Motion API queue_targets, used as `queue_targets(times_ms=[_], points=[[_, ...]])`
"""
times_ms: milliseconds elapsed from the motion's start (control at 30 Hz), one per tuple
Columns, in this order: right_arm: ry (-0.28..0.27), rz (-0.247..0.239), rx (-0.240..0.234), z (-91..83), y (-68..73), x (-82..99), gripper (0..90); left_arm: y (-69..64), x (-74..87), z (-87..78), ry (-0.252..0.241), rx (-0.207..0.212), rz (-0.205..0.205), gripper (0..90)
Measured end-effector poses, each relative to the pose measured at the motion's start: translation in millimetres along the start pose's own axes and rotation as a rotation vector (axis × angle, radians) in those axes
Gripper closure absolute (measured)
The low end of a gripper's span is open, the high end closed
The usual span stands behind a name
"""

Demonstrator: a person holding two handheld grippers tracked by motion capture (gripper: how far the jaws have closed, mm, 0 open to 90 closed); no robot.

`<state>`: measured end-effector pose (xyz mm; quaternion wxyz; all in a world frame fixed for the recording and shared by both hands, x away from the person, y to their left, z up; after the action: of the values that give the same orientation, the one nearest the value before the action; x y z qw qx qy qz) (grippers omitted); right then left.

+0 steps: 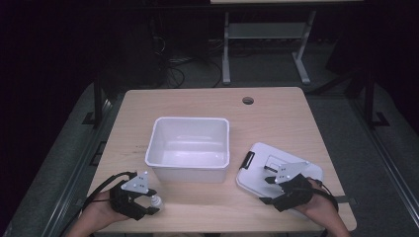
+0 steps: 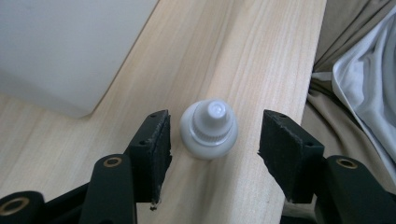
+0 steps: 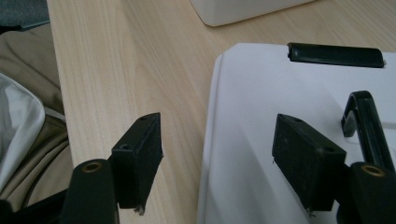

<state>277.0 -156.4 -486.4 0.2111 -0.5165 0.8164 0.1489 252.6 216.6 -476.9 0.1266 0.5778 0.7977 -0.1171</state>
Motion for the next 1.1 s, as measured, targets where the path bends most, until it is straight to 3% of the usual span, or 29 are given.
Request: queue_targets(times_ms=[633, 1100], points=[[0.001, -0.007, -0.003, 0.4, 0.5, 0.1, 32.4, 2.3, -6.6, 9.7, 0.050, -0.002, 0.016, 54.0], [0.002, -0.010, -0.006, 1.2, 0.9, 0.2, 32.5, 3.5, -5.7, 10.5, 0.049, -0.010, 0.020, 59.9]])
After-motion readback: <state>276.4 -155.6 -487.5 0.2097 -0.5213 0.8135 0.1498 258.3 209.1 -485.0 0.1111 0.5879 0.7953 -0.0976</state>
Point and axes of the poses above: each handheld gripper's, and its own axes: z roughly forward along the jaws, x roughly out of its underside, y roughly to its left, the point moved 8 cm from there along z, roughly forward along the jaws, and after that the axes turned 12 degrees about y, right-handed, at the moved point
